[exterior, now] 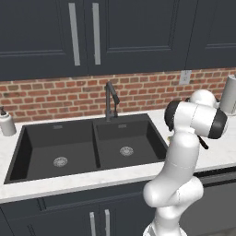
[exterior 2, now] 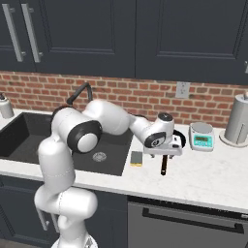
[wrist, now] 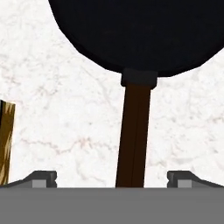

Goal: Pick the pan and sponge and place them into the sink. Then turn on the water.

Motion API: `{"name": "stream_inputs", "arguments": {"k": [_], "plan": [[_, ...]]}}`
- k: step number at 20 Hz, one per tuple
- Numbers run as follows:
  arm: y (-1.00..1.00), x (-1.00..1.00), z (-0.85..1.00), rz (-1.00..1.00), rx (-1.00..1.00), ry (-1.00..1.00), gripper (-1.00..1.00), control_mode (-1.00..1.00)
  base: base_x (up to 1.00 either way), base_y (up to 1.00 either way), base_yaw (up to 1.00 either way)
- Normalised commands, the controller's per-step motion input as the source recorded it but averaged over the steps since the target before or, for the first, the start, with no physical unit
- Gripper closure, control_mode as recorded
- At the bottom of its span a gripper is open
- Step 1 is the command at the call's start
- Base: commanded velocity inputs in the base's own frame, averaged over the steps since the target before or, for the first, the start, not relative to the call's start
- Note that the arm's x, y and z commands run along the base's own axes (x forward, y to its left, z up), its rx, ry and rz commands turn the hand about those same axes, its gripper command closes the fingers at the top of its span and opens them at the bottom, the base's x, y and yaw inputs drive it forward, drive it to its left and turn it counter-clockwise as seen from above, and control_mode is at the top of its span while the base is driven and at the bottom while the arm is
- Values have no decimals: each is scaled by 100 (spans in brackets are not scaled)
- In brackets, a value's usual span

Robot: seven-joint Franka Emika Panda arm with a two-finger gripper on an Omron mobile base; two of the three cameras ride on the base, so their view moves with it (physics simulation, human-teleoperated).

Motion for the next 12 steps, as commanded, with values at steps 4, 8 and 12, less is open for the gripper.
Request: {"name": "stream_inputs", "arguments": {"k": [4, 8, 12], "plan": [[-23, 11, -15, 0, 0, 0, -100, -100, 0, 0, 0], [-11, 10, -25, 0, 0, 1, -100, -100, 0, 0, 0], [0, 5, -35, 0, 0, 2, -100, -100, 0, 0, 0]]}}
